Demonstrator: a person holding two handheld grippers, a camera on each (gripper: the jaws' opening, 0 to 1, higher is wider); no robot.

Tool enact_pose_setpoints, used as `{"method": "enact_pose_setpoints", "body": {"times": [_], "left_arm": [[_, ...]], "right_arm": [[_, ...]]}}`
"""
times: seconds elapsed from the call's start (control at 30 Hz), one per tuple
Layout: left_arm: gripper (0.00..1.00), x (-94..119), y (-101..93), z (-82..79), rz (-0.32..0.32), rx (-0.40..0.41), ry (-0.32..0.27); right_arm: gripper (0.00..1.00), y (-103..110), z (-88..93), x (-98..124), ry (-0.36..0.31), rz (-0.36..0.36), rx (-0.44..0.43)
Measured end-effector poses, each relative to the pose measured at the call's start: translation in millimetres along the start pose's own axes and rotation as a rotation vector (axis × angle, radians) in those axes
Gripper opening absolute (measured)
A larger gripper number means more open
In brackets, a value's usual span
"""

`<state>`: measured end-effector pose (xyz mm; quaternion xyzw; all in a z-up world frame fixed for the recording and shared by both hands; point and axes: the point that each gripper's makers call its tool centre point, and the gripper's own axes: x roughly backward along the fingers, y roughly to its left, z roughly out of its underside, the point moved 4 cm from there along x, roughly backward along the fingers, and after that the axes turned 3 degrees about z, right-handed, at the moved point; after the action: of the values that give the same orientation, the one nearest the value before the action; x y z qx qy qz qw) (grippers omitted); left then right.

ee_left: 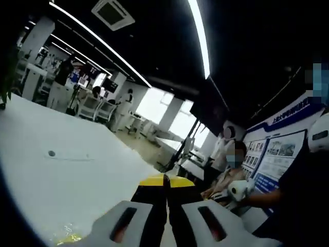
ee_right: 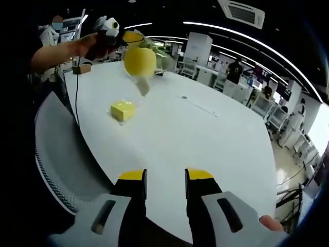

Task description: Compare the silicone blocks by pressing each to a similar depth, holding the contact briefly, and releasing to observe deformation and rebound differences across the visible hardness samples.

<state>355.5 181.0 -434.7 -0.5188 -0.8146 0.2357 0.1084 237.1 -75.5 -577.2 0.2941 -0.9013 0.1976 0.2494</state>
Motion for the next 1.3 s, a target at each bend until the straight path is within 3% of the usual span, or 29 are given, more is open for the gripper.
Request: {"method": "enact_pose_setpoints", "body": {"times": [0.7, 1.0, 1.3], "left_arm": [[0.00, -5.3, -17.7, -23.7, 0.036, -0.012, -0.051], [0.00, -7.6, -20.8, -25.3, 0.049, -0.004, -0.058], [0.00, -8.1, -18.2, -18.5, 0.047, 0.007, -0.041]], "right_arm": [[0.26, 6.2, 3.0, -3.6, 0.001, -0.049, -0.011], [0.29, 1.7, -11.8, -5.7, -0.059, -0.099, -0.062], [0.31, -3.5, -29.8, -6.2, -0.094, -0.176, -0.052]]}}
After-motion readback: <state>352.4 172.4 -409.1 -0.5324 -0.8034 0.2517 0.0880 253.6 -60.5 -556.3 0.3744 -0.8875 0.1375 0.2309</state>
